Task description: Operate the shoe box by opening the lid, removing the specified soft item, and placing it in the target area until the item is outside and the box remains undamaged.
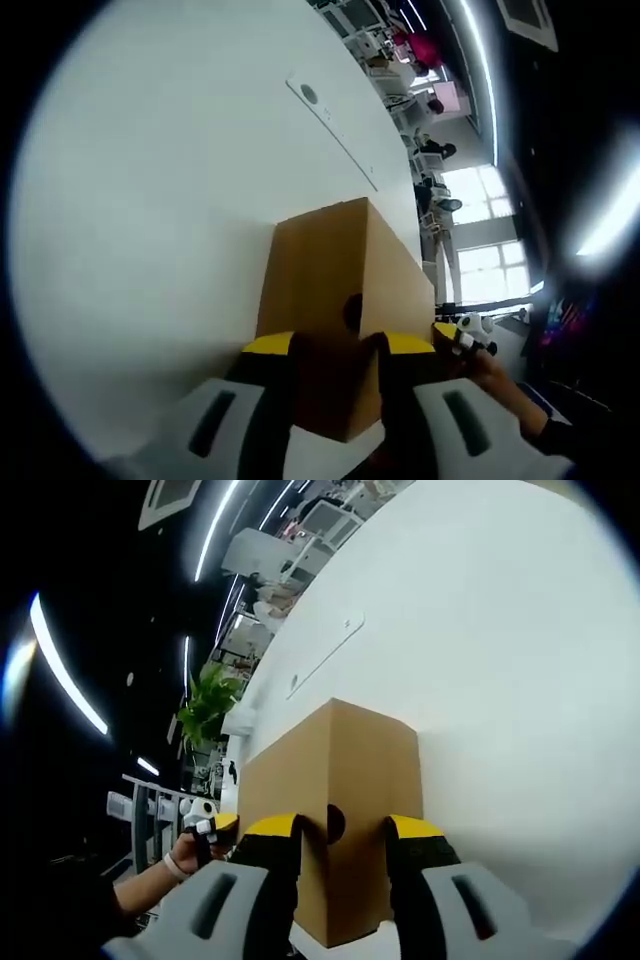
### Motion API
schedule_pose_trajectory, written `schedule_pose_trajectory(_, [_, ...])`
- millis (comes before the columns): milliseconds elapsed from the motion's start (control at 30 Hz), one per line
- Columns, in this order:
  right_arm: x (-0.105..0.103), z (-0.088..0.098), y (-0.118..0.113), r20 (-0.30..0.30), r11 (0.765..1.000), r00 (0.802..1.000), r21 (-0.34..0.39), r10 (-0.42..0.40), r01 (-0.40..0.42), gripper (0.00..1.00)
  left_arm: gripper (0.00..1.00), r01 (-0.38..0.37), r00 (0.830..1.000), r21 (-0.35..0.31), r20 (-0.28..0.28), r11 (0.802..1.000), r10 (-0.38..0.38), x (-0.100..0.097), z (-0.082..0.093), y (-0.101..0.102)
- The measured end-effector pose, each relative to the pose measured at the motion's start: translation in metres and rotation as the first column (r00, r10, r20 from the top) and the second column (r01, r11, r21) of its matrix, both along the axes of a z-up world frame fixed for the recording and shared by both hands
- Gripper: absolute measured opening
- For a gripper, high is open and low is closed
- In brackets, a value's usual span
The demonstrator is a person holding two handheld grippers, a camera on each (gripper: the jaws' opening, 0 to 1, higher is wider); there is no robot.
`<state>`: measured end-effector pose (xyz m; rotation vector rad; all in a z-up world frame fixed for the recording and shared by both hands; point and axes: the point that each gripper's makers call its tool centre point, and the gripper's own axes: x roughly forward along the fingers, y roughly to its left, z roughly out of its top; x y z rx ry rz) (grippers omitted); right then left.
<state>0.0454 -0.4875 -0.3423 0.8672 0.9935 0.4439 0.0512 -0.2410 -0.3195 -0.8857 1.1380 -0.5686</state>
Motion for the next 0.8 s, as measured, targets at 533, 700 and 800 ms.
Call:
schedule_pose_trajectory(533, [0.001,-0.001,-0.001,-0.010,1.000,1.000,0.001,0.019,-0.019,0.33,0.35,-0.036,0.999,0.012,0.039,0.999,0.036,0.002,0.005,0.016])
schedule_pose_trajectory(700, [0.001,-0.001,0.000,-0.017,1.000,0.999,0.001,0.030,-0.030,0.33,0.41,-0.070,0.995,-0.013,0.075,0.997,0.071,0.002,0.022,0.032])
schedule_pose_trajectory(800, [0.000,0.000,0.000,-0.019,0.999,0.999,0.003,0.035,-0.035,0.33,0.42,-0.032,0.990,0.035,0.135,0.999,0.027,-0.001,0.031,0.034])
